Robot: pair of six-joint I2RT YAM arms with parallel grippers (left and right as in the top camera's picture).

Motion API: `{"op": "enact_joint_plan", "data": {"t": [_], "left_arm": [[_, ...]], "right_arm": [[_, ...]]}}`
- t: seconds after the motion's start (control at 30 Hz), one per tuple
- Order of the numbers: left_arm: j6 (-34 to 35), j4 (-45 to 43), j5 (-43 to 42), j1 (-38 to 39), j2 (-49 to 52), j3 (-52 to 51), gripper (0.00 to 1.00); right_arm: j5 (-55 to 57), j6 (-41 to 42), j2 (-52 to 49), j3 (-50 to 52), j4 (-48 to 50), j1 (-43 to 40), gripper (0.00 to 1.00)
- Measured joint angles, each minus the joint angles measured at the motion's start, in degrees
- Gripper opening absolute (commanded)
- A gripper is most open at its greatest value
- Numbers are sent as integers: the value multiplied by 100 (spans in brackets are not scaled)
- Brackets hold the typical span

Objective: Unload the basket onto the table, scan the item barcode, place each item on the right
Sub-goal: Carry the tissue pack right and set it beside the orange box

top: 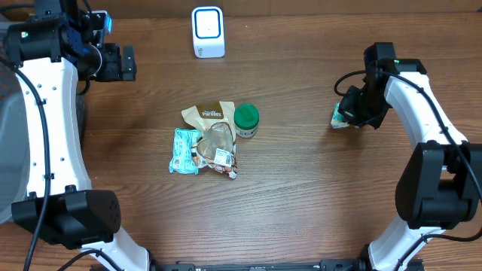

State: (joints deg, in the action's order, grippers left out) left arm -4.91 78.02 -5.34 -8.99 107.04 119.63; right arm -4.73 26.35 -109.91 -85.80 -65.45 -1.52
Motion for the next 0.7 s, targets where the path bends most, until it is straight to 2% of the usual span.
{"op": "enact_joint_plan", "data": {"t": [0.27, 0.3, 0.4, 0.47, 0.7], "left_arm": [[0, 0, 0, 0, 0, 0, 100], [0, 0, 0, 0, 0, 0, 100], [0, 0, 0, 0, 0, 0, 99], [0, 0, 0, 0, 0, 0, 100], [0, 0, 0, 0, 0, 0, 100]], "right_arm": [[31, 68, 0, 0, -13, 0, 6], [57, 87, 0, 0, -11, 0, 10], [175, 184, 0, 0, 37, 0, 37], [247, 214, 0, 2, 146, 0, 45], [249, 57, -24, -140, 236, 0, 48]]}}
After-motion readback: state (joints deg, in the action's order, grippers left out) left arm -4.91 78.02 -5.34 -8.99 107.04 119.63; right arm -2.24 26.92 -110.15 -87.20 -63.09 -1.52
